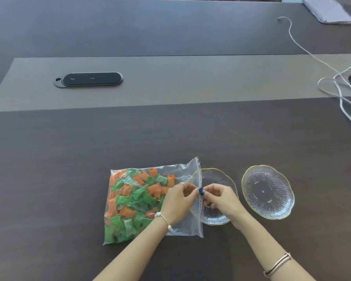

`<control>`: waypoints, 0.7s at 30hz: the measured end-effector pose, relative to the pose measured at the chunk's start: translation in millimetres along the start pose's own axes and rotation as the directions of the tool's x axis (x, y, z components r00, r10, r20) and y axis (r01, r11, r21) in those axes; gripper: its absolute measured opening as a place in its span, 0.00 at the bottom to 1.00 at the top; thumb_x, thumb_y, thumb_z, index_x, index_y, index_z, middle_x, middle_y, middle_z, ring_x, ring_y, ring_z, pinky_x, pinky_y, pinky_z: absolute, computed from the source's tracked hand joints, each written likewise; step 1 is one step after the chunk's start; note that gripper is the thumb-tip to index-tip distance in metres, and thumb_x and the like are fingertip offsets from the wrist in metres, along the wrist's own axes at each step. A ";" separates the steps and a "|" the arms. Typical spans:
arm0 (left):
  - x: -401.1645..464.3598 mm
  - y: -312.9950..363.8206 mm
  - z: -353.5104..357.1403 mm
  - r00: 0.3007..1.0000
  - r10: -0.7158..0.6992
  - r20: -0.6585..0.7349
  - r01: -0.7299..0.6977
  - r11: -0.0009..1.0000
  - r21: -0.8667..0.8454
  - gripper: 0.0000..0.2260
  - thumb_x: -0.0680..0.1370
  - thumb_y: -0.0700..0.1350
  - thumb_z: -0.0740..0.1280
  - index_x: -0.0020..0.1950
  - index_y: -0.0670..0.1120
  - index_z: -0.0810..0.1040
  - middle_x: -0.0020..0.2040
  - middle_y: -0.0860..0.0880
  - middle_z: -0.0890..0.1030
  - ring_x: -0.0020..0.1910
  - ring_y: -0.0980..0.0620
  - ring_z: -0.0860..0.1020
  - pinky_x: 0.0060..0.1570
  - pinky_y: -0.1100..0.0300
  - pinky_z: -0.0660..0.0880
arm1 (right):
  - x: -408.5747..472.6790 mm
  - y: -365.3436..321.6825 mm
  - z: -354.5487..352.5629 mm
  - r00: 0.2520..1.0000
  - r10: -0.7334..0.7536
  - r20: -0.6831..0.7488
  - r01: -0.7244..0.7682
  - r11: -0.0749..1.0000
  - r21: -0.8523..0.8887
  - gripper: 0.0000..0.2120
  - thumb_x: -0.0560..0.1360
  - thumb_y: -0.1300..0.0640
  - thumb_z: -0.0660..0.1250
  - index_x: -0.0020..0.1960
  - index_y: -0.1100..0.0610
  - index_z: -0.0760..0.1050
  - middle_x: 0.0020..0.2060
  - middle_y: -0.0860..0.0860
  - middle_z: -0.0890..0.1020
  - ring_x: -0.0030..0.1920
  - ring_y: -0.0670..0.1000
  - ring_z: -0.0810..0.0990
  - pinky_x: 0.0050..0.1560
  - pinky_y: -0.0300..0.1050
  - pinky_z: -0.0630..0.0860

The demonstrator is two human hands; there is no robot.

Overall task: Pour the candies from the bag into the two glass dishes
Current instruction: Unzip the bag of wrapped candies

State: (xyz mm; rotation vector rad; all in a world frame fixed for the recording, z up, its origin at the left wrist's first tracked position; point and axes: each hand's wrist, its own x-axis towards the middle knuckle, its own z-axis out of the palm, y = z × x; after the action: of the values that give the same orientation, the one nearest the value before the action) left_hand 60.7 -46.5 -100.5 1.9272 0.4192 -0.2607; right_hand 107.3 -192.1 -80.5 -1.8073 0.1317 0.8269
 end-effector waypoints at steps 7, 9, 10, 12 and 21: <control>-12.5 -4.1 -1.4 0.999 -0.028 0.026 0.031 0.992 -0.120 0.10 0.64 0.51 0.76 0.38 0.50 0.78 0.38 0.52 0.83 0.40 0.56 0.82 0.43 0.61 0.79 | 3.0 12.8 8.4 0.993 0.112 0.046 -0.120 0.957 0.264 0.05 0.74 0.59 0.67 0.41 0.59 0.79 0.28 0.47 0.78 0.30 0.42 0.76 0.34 0.34 0.73; -15.2 -2.8 -1.8 1.000 -0.025 0.017 0.026 0.996 -0.086 0.07 0.66 0.49 0.75 0.38 0.50 0.79 0.36 0.54 0.83 0.38 0.59 0.81 0.42 0.64 0.78 | 2.4 15.0 12.1 0.991 0.123 0.061 -0.136 0.936 0.324 0.05 0.74 0.59 0.66 0.41 0.59 0.79 0.28 0.47 0.78 0.30 0.42 0.75 0.34 0.34 0.73; -15.8 -2.3 -2.2 1.000 -0.023 0.015 0.024 0.996 -0.082 0.06 0.66 0.48 0.74 0.38 0.49 0.80 0.36 0.55 0.83 0.37 0.60 0.81 0.41 0.65 0.78 | 2.0 15.5 13.2 0.991 0.121 0.064 -0.136 0.926 0.352 0.05 0.74 0.60 0.66 0.41 0.60 0.79 0.29 0.48 0.79 0.30 0.42 0.76 0.34 0.34 0.73; -15.8 -3.6 -3.1 0.999 -0.026 0.033 0.029 0.994 -0.104 0.03 0.68 0.47 0.72 0.39 0.49 0.82 0.36 0.53 0.84 0.37 0.59 0.81 0.42 0.64 0.78 | 1.9 15.9 13.8 0.991 0.112 0.070 -0.131 0.902 0.411 0.05 0.73 0.61 0.66 0.42 0.61 0.79 0.30 0.50 0.79 0.30 0.42 0.76 0.34 0.34 0.74; -17.8 -1.4 -8.3 0.996 -0.090 0.006 0.088 0.965 -0.248 0.05 0.73 0.40 0.67 0.37 0.46 0.80 0.35 0.47 0.82 0.35 0.52 0.81 0.43 0.54 0.81 | 4.1 19.0 16.8 0.999 0.021 0.038 -0.036 0.884 0.466 0.04 0.73 0.62 0.66 0.43 0.61 0.79 0.28 0.47 0.79 0.27 0.41 0.73 0.33 0.32 0.73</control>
State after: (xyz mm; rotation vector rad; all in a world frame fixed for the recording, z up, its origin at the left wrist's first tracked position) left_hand 43.7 -41.4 -91.8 1.6669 0.5184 -0.2493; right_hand 93.6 -184.0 -100.7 -1.3376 0.3113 0.7660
